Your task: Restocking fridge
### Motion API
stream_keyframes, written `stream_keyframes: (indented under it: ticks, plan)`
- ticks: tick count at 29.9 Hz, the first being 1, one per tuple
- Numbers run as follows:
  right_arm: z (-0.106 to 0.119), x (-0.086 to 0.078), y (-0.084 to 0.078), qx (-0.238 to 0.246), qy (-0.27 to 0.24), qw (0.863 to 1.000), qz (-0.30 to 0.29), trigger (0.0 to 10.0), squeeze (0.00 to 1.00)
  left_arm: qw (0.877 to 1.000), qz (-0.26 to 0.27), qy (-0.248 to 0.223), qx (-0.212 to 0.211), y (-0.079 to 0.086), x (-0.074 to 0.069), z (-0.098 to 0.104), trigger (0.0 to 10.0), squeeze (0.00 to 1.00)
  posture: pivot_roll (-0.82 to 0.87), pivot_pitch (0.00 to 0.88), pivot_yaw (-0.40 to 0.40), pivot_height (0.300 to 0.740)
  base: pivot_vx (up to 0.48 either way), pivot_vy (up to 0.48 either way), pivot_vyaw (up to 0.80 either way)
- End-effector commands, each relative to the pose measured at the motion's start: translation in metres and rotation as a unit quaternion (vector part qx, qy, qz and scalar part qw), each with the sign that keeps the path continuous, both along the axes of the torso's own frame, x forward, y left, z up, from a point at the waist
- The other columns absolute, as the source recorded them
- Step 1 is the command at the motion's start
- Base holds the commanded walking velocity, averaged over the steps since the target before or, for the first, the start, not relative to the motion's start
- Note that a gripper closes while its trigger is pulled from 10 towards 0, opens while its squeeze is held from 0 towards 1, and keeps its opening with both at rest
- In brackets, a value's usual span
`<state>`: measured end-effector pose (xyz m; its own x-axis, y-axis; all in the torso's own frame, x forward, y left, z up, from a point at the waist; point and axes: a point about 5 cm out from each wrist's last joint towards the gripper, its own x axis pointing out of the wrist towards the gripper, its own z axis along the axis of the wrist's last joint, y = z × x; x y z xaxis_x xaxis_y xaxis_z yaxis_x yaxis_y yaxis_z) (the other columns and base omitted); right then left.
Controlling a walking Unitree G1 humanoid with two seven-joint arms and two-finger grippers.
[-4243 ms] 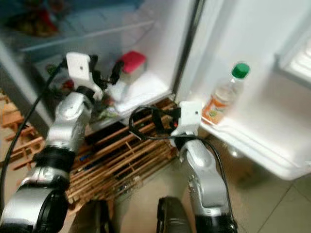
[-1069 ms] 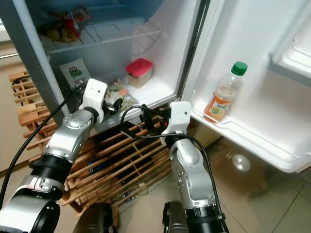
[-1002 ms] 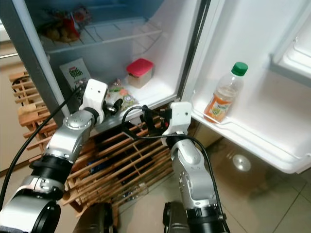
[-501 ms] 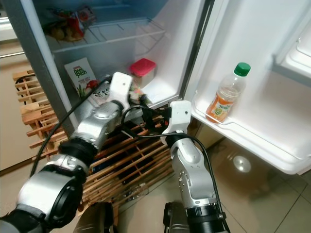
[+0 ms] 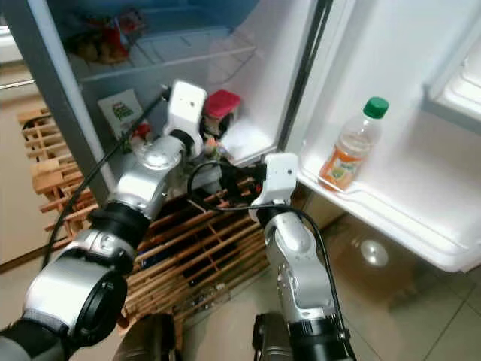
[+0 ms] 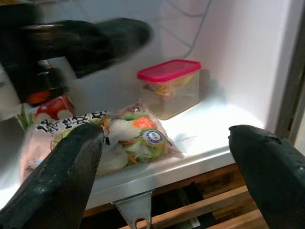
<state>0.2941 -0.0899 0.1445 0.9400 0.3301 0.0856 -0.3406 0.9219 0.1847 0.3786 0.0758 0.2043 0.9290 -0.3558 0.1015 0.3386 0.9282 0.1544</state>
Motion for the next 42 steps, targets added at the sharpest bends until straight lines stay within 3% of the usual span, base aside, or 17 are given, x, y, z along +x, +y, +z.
stream_keyframes:
  ticks: [1,2,6,10,12,14,20,27,30,35,42]
  plan:
    - [0.005,-0.001,-0.009,-0.006,-0.019,1.000,-0.022,10.0,0.00,1.000,-0.022,0.004,-0.003,0.007,-0.025,-0.009,10.0,0.00,-0.09,0.000,-0.022,0.652,0.000,0.000,0.00]
    - [0.005,-0.001,-0.009,-0.006,-0.019,1.000,-0.022,10.0,0.00,1.000,-0.022,0.004,-0.003,0.007,-0.025,-0.009,10.0,0.00,-0.09,0.000,-0.022,0.652,0.000,0.000,0.00]
    - [0.000,-0.003,-0.013,-0.002,-0.009,0.999,-0.031,10.0,0.00,0.999,-0.044,-0.004,-0.020,0.019,-0.059,-0.013,10.0,0.00,-0.05,0.000,-0.020,0.652,0.000,0.000,0.00]
    - [-0.002,-0.004,-0.018,0.015,0.003,0.999,-0.042,10.0,0.00,0.999,-0.036,-0.026,-0.032,0.045,-0.092,-0.018,10.0,0.00,-0.03,0.000,-0.008,0.652,0.000,0.000,0.00]
    - [-0.002,-0.004,-0.018,0.016,0.002,0.999,-0.043,10.0,0.00,0.999,-0.029,-0.031,-0.034,0.052,-0.098,-0.020,10.0,0.00,-0.03,0.000,-0.005,0.652,0.000,0.000,0.00]
    - [-0.002,-0.003,-0.018,0.016,0.001,0.999,-0.044,10.0,0.00,0.999,-0.019,-0.041,-0.023,0.065,-0.121,-0.024,10.0,0.00,-0.01,0.000,-0.005,0.652,0.000,0.000,0.00]
    - [-0.004,0.008,-0.008,0.022,0.005,0.999,-0.028,10.0,0.00,0.999,0.004,-0.031,-0.009,0.073,-0.145,-0.041,10.0,0.00,0.00,0.000,-0.010,0.652,0.000,0.000,0.00]
    - [0.003,0.017,0.008,0.058,0.022,0.998,0.024,10.0,0.00,0.999,0.028,-0.046,0.005,0.079,-0.150,-0.039,10.0,0.00,0.02,0.000,-0.023,0.652,0.000,0.000,0.00]
    - [0.009,0.019,0.030,0.107,0.046,0.990,0.076,10.0,0.00,0.997,0.052,-0.061,0.001,0.083,-0.143,-0.030,10.0,0.00,0.03,0.000,-0.030,0.652,0.000,0.000,0.00]
    - [0.014,0.021,0.043,0.120,0.049,0.986,0.101,10.0,0.00,0.997,0.049,-0.060,-0.003,0.081,-0.140,-0.030,10.0,0.00,0.03,0.000,-0.035,0.652,0.000,0.000,0.00]
    - [0.008,0.028,0.065,0.101,0.072,0.983,0.138,10.0,0.00,0.998,0.065,-0.003,-0.010,0.086,-0.141,-0.056,10.0,0.00,0.03,0.000,-0.039,0.652,0.000,0.000,0.00]
